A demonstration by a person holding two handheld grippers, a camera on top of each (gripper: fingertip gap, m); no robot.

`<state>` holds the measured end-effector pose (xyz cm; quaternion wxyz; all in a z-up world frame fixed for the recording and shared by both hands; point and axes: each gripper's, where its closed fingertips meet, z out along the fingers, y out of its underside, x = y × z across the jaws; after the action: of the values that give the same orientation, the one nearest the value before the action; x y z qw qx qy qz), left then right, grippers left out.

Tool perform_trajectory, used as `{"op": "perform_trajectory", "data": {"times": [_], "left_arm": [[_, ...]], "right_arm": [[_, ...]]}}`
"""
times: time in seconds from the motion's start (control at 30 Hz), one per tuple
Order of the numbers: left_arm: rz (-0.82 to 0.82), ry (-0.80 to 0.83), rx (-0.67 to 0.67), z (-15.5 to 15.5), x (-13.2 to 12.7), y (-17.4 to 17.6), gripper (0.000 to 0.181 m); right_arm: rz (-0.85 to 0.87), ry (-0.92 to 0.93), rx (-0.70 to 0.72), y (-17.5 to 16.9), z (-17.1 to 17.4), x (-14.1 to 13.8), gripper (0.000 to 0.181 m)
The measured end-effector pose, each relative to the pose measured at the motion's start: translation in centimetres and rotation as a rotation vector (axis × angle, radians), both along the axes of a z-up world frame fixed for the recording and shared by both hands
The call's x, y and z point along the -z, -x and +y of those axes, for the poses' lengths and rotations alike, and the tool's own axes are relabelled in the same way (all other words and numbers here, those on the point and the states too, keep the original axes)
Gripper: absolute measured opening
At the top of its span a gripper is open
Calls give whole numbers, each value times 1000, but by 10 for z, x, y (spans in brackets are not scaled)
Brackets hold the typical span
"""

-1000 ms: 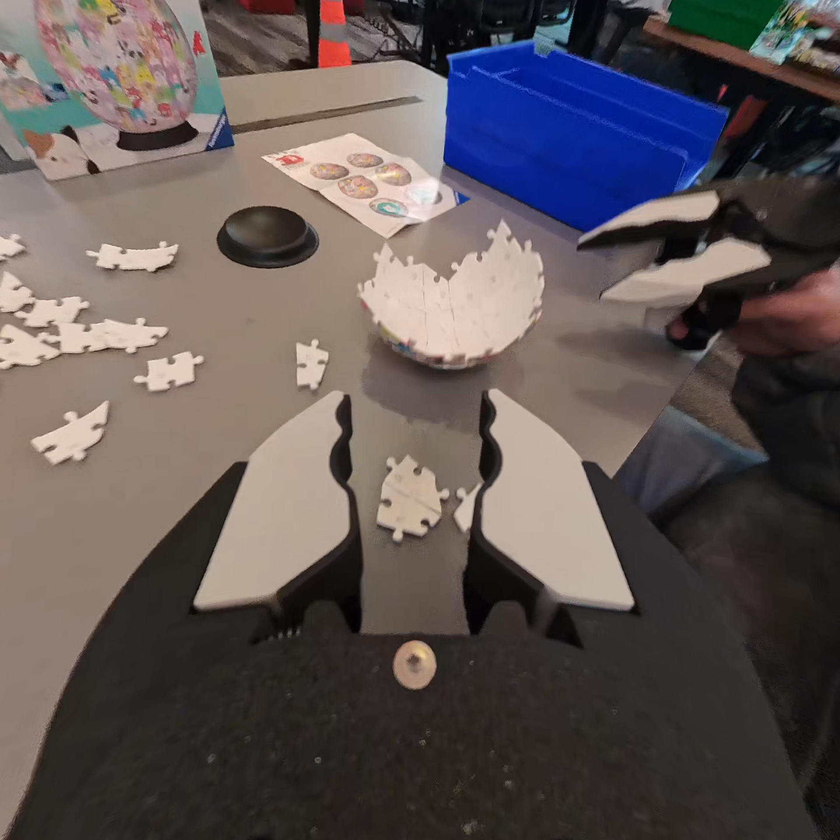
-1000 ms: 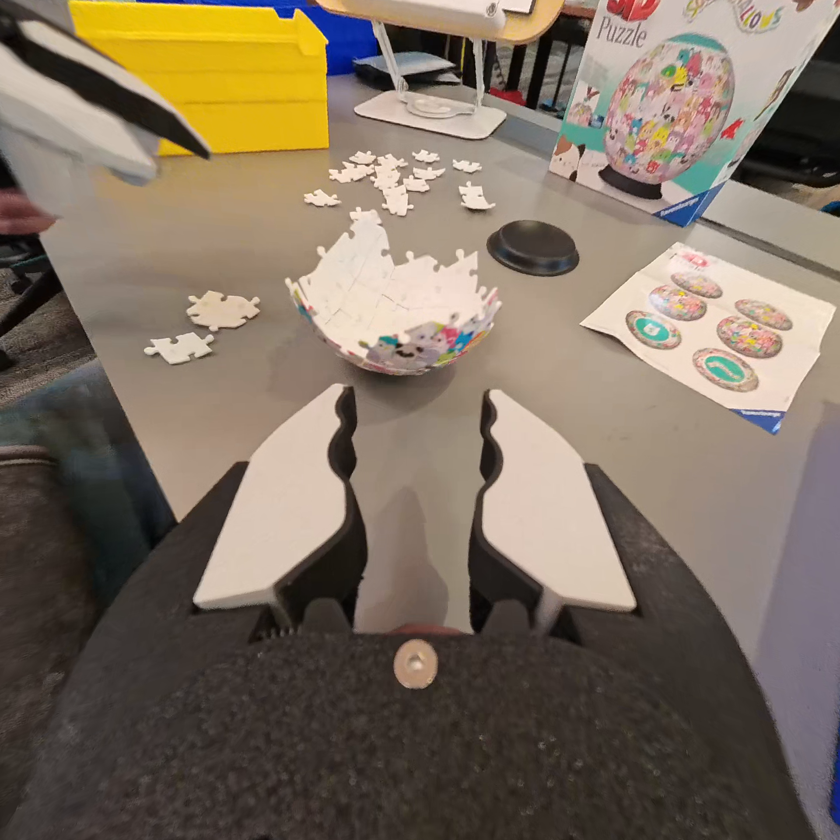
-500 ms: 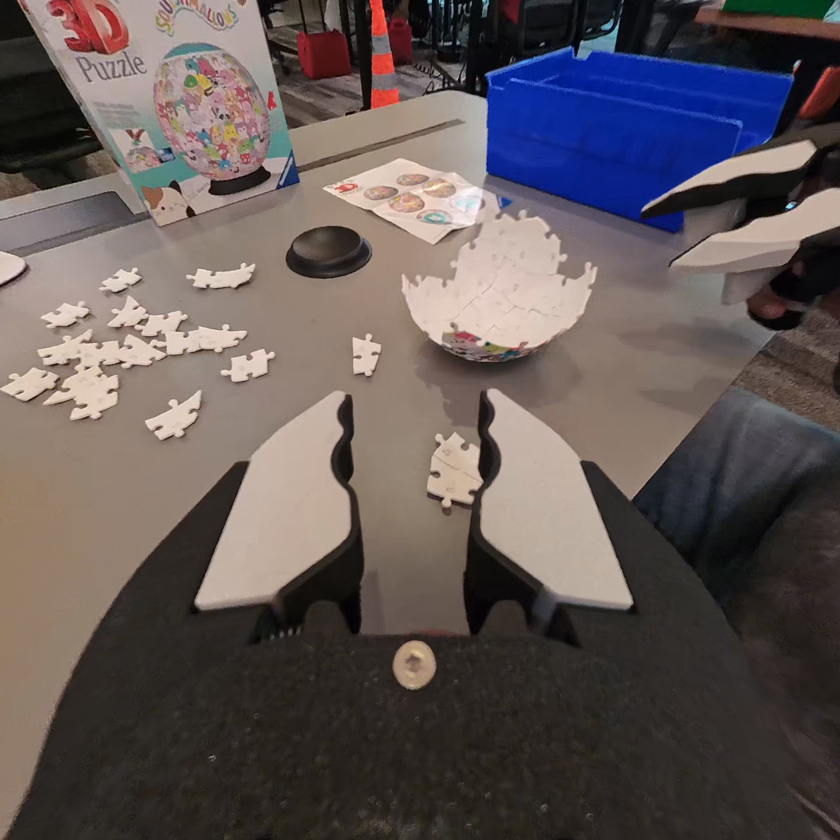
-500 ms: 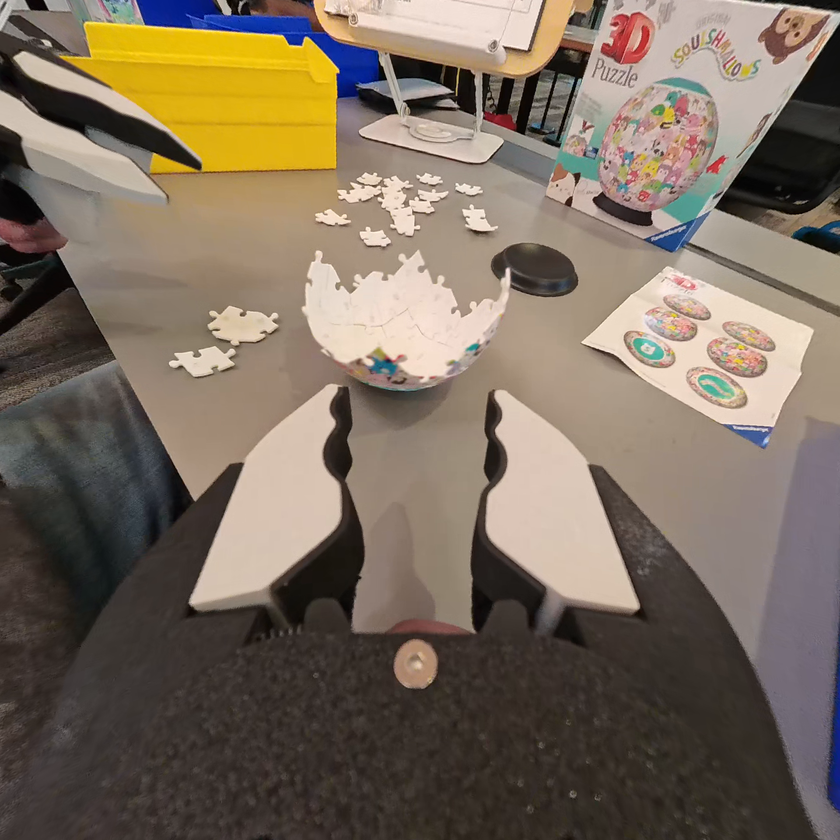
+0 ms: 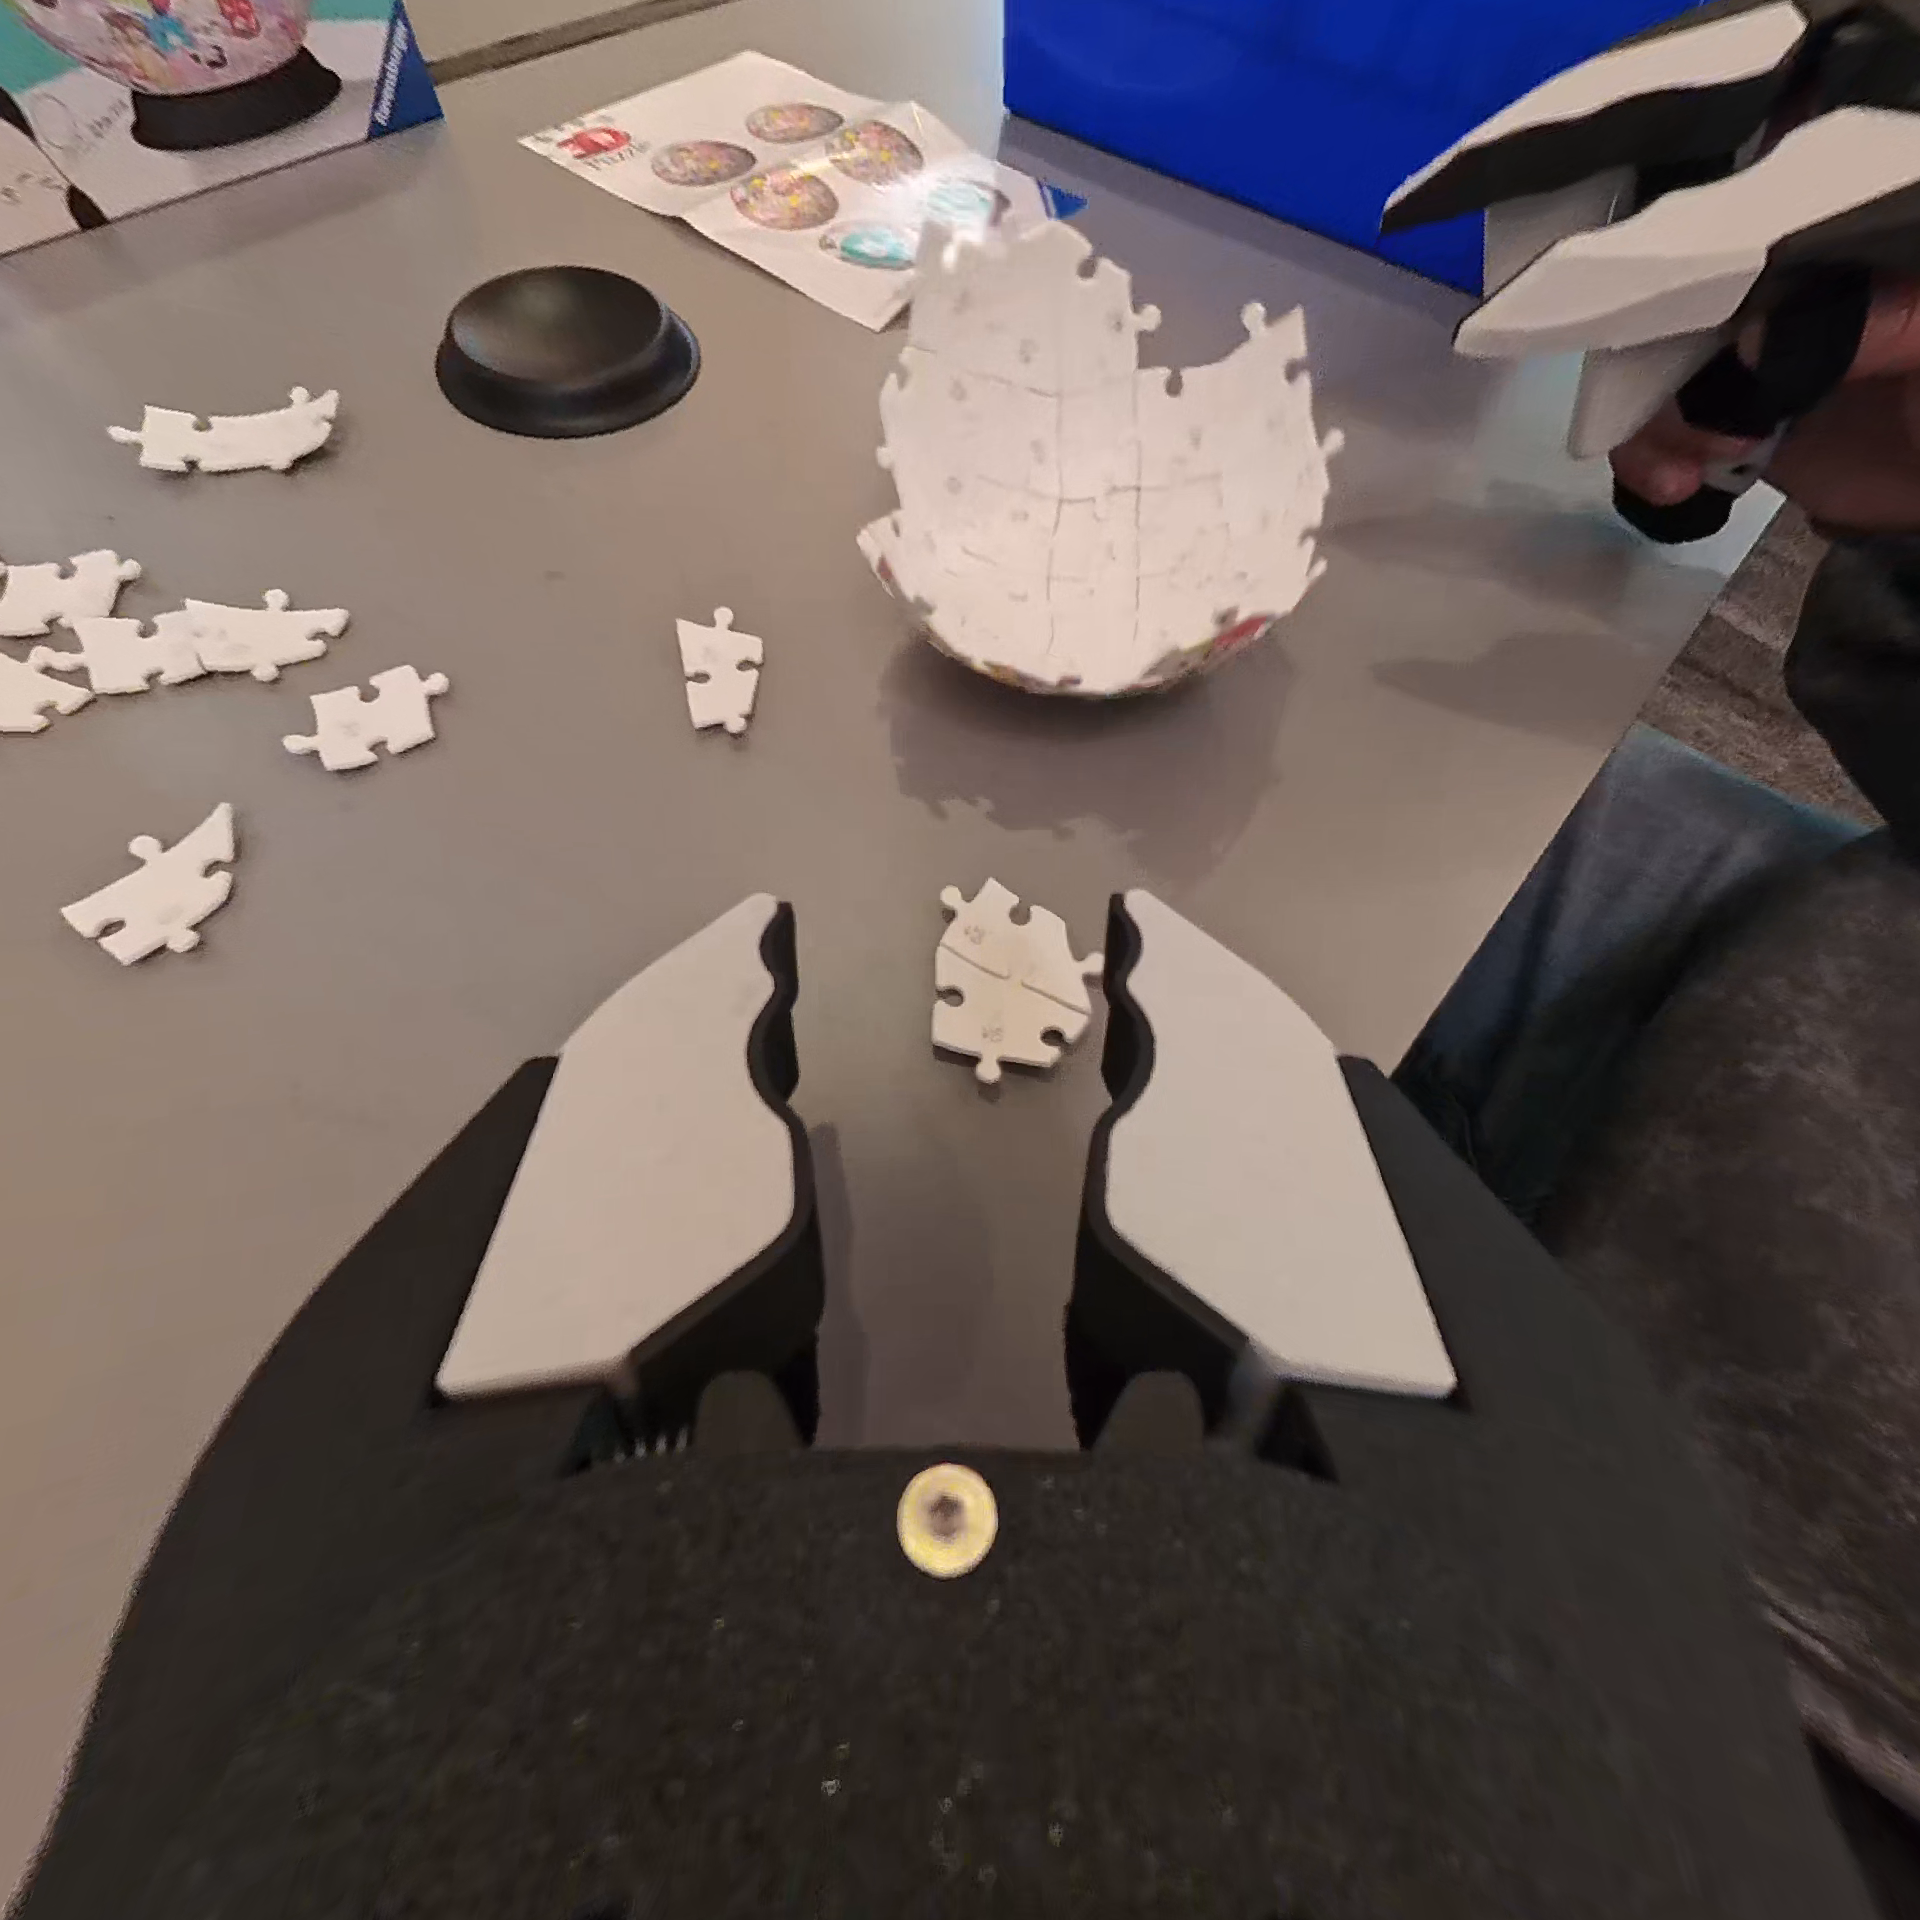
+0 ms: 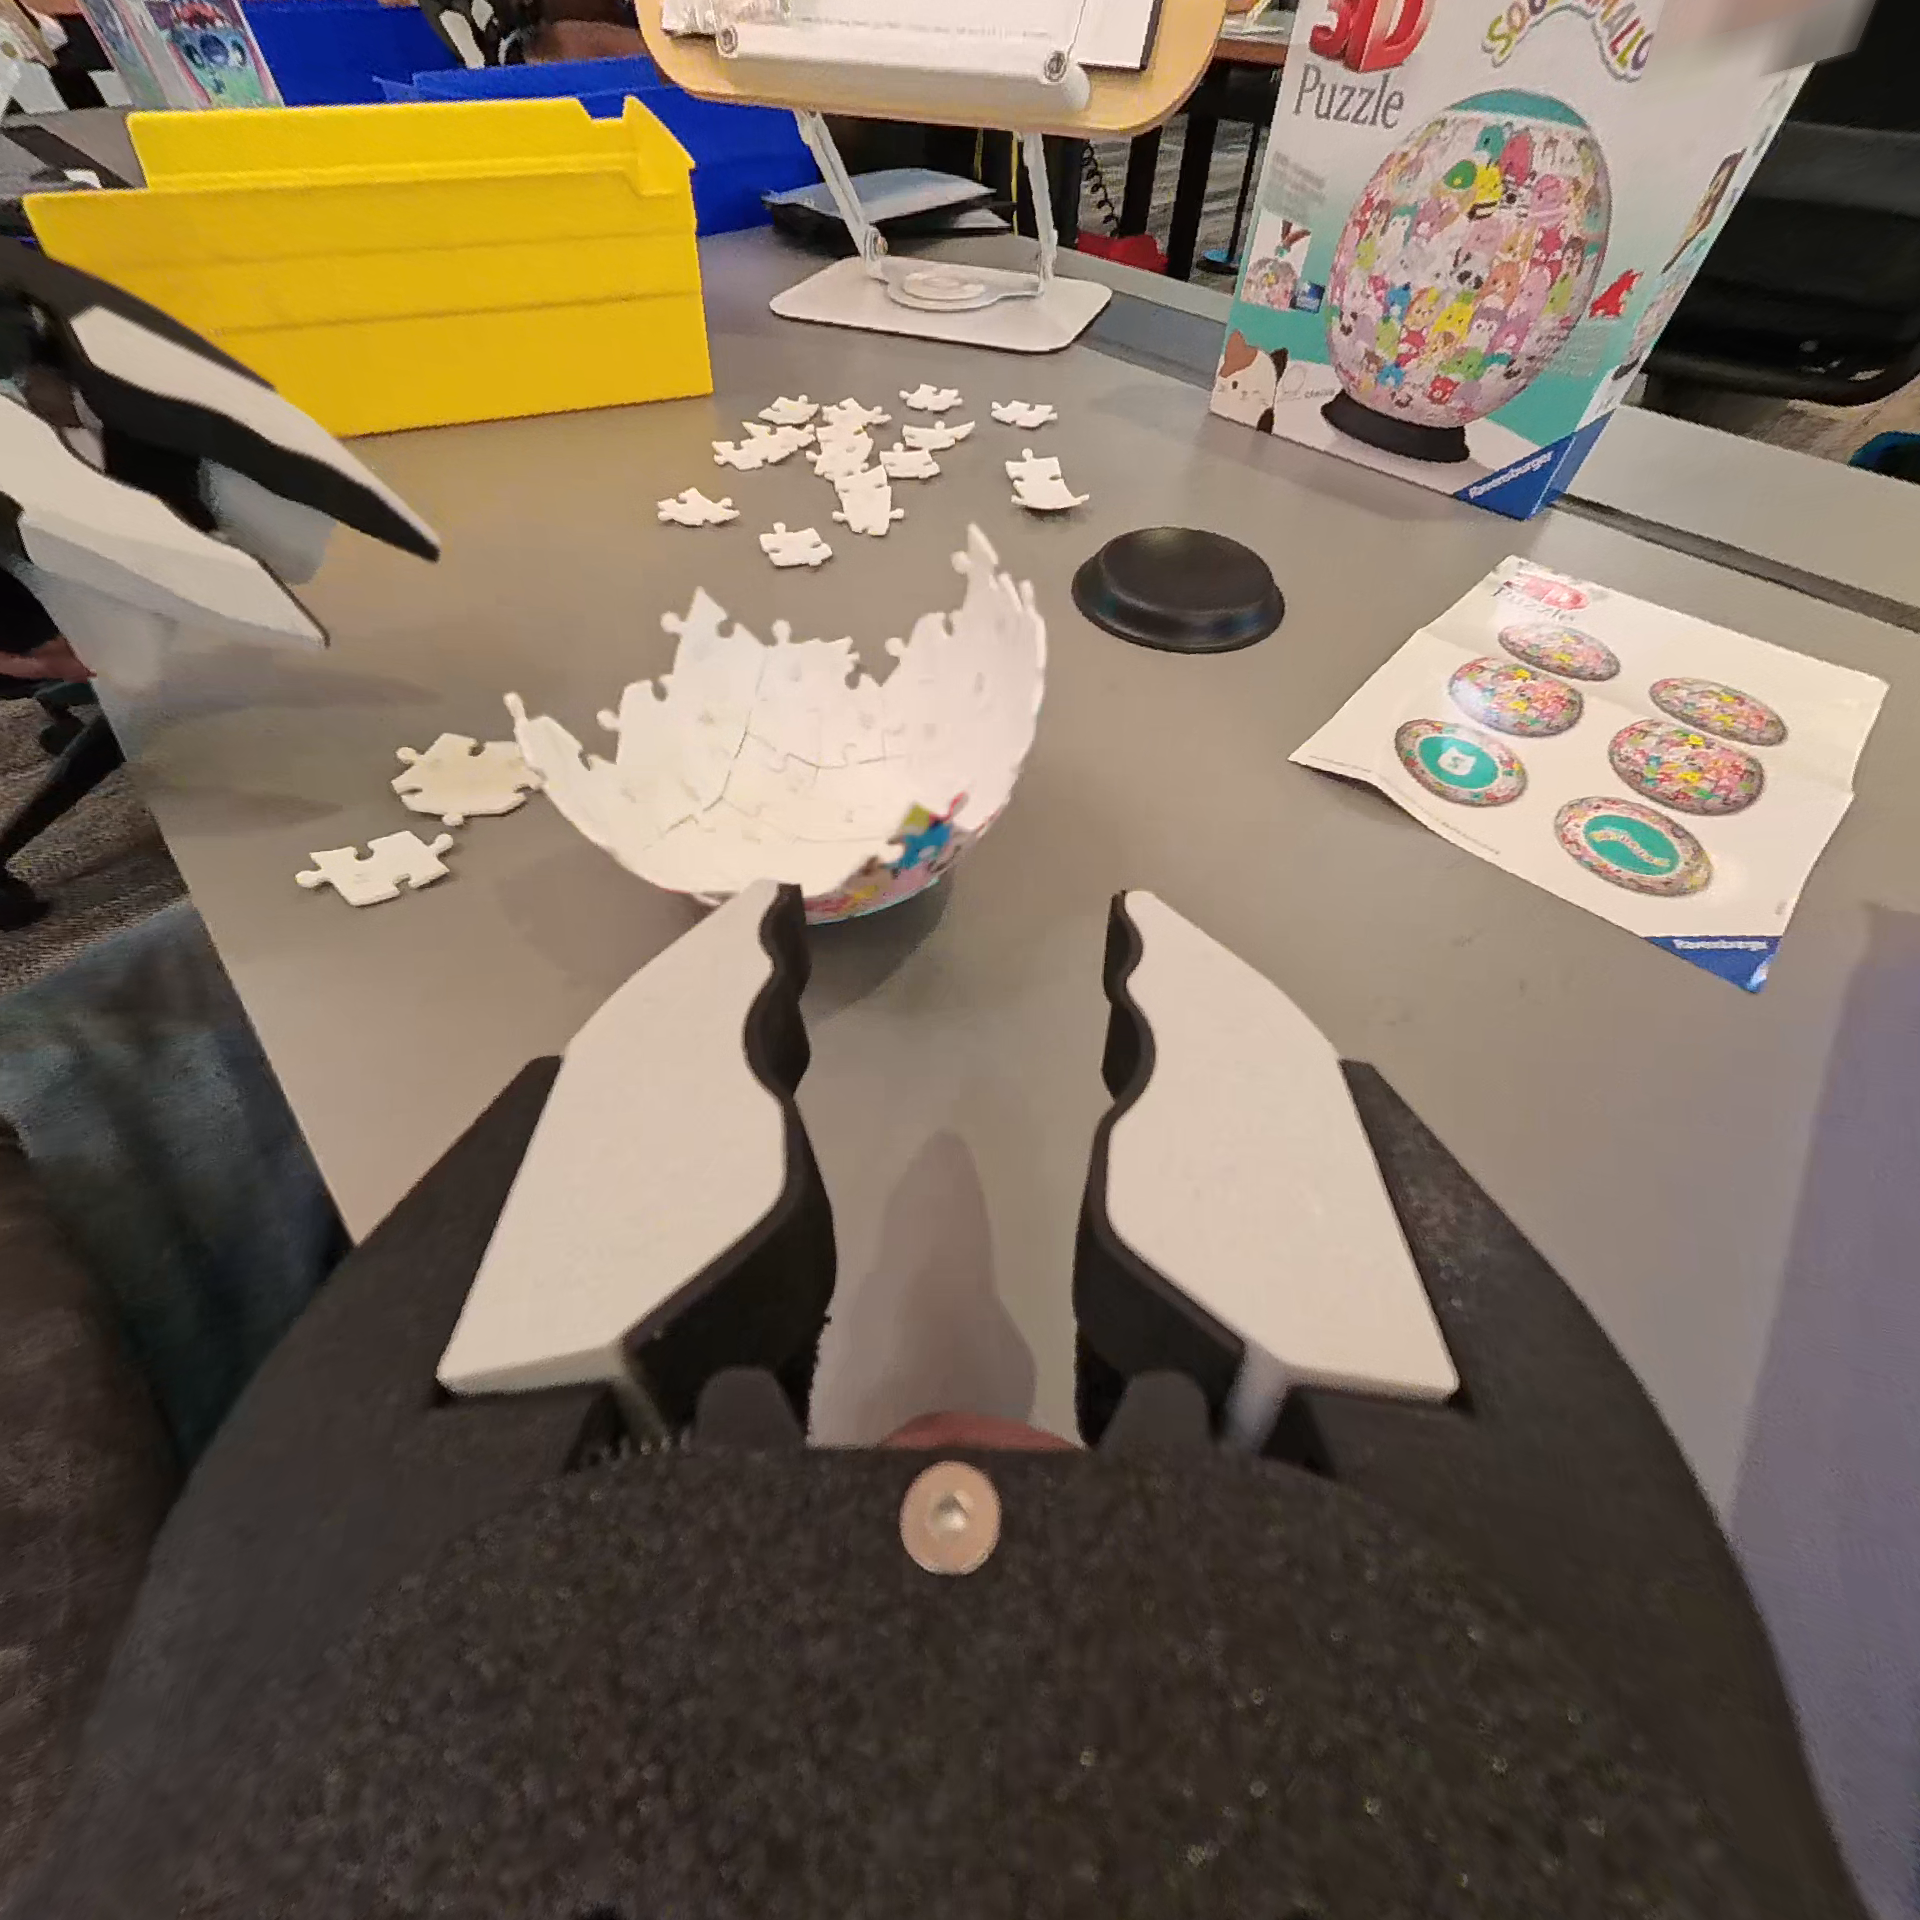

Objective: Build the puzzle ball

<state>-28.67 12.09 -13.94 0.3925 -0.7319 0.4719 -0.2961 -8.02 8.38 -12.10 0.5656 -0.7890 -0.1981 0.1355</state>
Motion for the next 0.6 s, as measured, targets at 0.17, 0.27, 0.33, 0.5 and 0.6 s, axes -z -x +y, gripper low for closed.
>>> {"op": "perform_trajectory", "data": {"times": [0.17,0.27,0.33,0.5,0.6], "left_arm": [[51,-45,19,-10,6,-1,56],[82,-53,31,-13,10,-2,56],[95,-59,34,-14,12,-2,56],[105,-46,58,-18,16,-5,55],[139,-51,64,-19,22,-5,54]], "right_arm": [[-4,-12,-15,5,-4,-3,52],[-10,-9,-21,7,-3,-2,52],[-19,-1,-23,8,-2,1,52],[-23,4,-26,8,-3,2,51],[-28,17,-33,10,-3,5,50]]}}
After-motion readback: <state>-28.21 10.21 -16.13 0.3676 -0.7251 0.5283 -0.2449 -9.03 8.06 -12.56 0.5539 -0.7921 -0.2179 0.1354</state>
